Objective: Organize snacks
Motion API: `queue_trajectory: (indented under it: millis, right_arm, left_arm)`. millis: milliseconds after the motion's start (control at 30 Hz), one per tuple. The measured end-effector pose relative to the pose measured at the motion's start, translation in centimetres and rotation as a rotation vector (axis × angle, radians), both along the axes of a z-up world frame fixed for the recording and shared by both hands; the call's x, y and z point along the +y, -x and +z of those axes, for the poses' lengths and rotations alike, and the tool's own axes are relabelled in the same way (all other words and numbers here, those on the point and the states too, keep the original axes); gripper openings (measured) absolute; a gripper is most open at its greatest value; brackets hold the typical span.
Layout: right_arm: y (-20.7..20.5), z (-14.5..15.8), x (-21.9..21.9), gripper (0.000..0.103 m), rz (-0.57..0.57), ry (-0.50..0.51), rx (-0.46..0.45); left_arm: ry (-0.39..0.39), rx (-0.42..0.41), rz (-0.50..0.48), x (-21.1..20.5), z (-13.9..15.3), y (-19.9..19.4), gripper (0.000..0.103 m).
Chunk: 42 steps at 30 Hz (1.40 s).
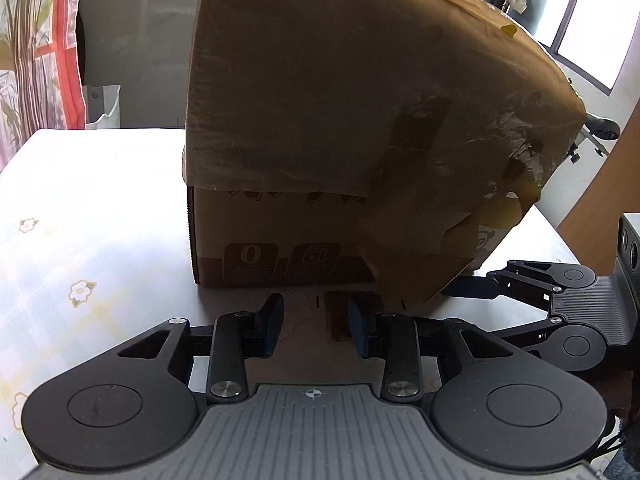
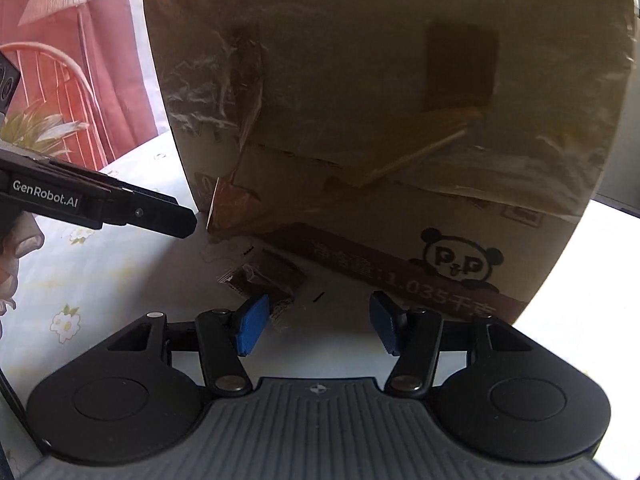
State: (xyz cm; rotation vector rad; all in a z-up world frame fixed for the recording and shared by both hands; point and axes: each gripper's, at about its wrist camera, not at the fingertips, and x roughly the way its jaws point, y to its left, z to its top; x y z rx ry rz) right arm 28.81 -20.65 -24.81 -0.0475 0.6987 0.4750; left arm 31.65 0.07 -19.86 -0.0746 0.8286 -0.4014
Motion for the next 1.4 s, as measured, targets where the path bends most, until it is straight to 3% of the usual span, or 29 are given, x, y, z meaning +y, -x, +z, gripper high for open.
queue_trajectory:
  millis: [167,233,300,333,733,833,900,967,1400]
  right_arm:
    - [-1.4,-0.6,1.6,0.054,0.033,0.057,0.023]
    - [-1.5,-0.9,2.0,0.024,0.070,0.064,0.031]
    - [-0.9,-1.0,2.4,0.003,0.095,0.082,0.019]
    - [-0.4,-1.2,2.6,0.001,0.110,0.097,0.012]
    - [1.4,-0.9,2.4,0.001,0.102,0.074,0.020]
    - [1.6,-0.7,2.1,0.001,0.097,0.069,0.021]
    - [1.6,-0.7,2.1,0.001,0.094,0.066,0.022]
    - [1.5,-0.7,2.1,0.001,0.092,0.062,0.025]
    - [3.8,-0.4,-0.1,0.005,0.027,-0.064,0.120]
  left_arm:
    - [-0.004,0.015,0.013,0.3,-0.9,-0.5,0.036]
    - [-0.003,0.020,0.009,0.3,-1.3,-0.4,0.035]
    - [-0.006,0.023,0.000,0.3,-1.5,-0.5,0.035]
    - [-0.009,0.026,-0.005,0.3,-1.7,-0.5,0.034]
    - [-0.020,0.060,-0.028,-1.8,-3.8,-0.6,0.034]
    - [0.009,0.068,-0.003,-2.0,-4.1,-1.0,0.033]
    - [0.011,0.074,0.015,-2.2,-4.2,-1.2,0.025]
    - [-0.022,0.069,0.023,-2.4,-4.2,-1.2,0.008]
    - [-0.053,0.050,-0.006,-3.9,-4.7,3.2,0.003]
